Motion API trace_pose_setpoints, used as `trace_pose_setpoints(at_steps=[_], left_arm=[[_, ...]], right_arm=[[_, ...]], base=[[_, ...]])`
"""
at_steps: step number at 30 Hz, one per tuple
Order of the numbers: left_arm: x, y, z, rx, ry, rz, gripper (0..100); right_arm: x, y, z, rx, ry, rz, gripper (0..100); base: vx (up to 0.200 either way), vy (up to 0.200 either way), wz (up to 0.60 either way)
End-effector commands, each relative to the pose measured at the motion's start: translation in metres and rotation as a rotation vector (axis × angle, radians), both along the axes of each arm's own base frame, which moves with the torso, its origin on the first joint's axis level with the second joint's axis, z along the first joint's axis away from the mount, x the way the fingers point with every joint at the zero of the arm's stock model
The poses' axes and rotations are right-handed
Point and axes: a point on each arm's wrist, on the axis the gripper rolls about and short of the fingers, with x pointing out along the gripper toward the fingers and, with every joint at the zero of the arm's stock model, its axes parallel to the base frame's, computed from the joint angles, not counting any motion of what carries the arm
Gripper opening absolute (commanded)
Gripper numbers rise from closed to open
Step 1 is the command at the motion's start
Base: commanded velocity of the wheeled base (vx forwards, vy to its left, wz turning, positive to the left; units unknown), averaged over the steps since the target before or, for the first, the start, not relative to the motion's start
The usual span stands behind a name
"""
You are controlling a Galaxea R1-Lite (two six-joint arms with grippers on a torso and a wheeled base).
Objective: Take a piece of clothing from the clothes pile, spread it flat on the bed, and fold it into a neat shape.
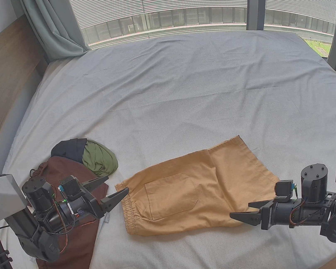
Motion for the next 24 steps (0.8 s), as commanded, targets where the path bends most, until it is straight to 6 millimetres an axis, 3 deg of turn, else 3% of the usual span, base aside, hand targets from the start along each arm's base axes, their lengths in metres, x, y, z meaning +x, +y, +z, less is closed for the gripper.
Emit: trace_pose_setpoints(at_steps=[1,24], left_arm=[[-0.001,-0.001,0.0,0.0,0.003,-0.002,100],[-0.004,-0.005,-0.025,-0.036,0.149,-0.008,100]], right_arm=[[0.004,0.001,0.003,0.012,-0.019,-0.005,100],[0.01,0.0,0.002,0.015,-0.024,-0.019,100]], base=[[0.0,0.0,0.0],[0.0,0.0,0.0]])
